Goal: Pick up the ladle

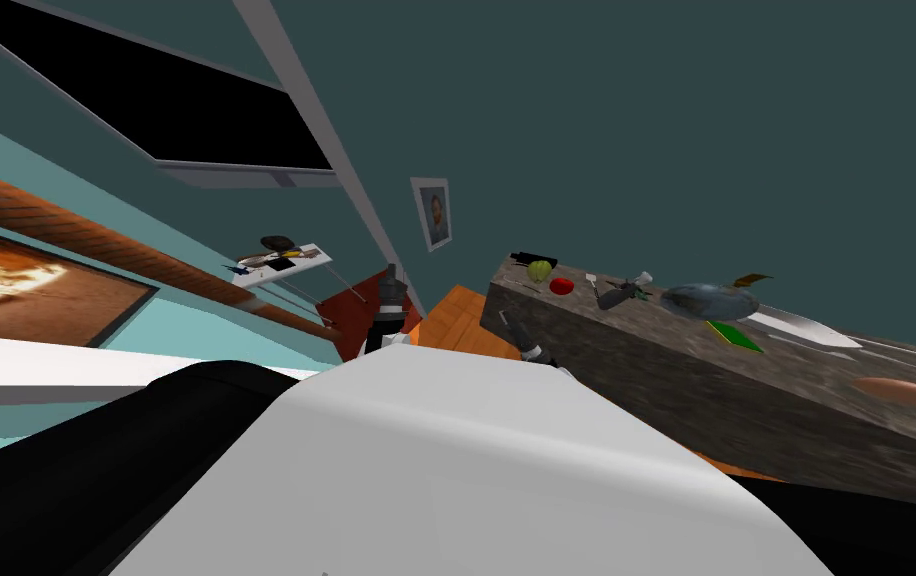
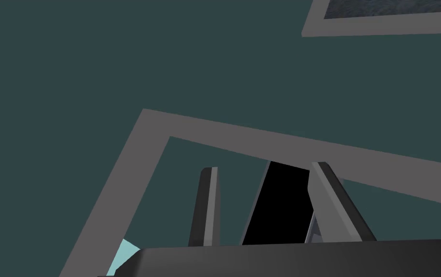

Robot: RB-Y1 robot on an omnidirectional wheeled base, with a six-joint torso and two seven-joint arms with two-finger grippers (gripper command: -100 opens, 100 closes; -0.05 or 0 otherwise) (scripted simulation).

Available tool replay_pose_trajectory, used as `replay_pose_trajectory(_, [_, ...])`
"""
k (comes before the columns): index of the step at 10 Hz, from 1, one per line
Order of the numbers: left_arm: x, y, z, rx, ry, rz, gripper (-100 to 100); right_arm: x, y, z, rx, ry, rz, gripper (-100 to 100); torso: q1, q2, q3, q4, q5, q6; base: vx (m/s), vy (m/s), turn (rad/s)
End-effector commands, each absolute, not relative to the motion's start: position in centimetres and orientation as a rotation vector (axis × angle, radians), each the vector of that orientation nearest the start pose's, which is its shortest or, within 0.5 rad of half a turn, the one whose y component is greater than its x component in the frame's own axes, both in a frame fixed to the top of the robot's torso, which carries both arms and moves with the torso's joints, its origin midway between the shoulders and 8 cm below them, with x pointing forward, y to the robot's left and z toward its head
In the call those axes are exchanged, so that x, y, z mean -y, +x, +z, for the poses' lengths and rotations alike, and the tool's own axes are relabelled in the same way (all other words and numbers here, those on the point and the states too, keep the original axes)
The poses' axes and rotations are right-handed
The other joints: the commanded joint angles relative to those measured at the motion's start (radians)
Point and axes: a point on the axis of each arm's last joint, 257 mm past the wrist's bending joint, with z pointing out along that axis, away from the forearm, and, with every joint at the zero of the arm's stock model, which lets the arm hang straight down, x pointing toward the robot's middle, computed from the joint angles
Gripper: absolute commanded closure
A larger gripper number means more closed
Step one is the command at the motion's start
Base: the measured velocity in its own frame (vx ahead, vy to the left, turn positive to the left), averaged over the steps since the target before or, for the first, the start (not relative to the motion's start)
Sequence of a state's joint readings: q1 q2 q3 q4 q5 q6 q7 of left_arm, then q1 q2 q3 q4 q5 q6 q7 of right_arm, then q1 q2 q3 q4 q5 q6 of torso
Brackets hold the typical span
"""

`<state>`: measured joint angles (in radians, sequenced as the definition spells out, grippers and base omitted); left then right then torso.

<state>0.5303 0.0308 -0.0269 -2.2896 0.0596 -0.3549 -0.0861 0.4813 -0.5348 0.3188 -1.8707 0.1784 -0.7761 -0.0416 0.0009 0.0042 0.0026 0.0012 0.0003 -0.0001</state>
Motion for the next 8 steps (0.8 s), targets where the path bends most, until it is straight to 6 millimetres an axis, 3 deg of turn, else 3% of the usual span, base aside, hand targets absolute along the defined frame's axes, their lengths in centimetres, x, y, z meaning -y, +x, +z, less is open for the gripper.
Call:
replay_pose_trajectory(1, [-28.0, 36.3, -1.1, -0.743, -0.771, -1.241, 0, 14.8, 31.6, -18.7, -1.403, 0.263, 1.472, -100, 0.000, 0.000, 0.000, 0.000, 0.000, 0.000, -0.047, 0.036, 0.155])
replay_pose_trajectory(2, [-28.0, 36.3, -1.1, -0.744, -0.771, -1.240, 0, 14.5, 30.9, -20.6, -1.473, 0.211, 1.461, -100, -0.001, -0.001, 0.000, 0.000, 0.000, 0.001, -0.060, 0.051, 0.281])
replay_pose_trajectory(4, [-28.0, 36.3, -1.1, -0.744, -0.771, -1.240, 0, 15.1, 30.8, -21.8, -1.505, 0.216, 1.443, -100, -0.001, 0.000, 0.000, 0.000, 0.000, 0.001, -0.034, 0.029, 0.052])
replay_pose_trajectory(8, [-28.0, 36.3, -1.1, -0.744, -0.771, -1.240, 0, 17.2, 28.9, -28.1, -1.717, 0.112, 1.362, -100, -0.001, -0.002, -0.001, 0.000, 0.000, 0.000, -0.035, 0.048, 0.209])
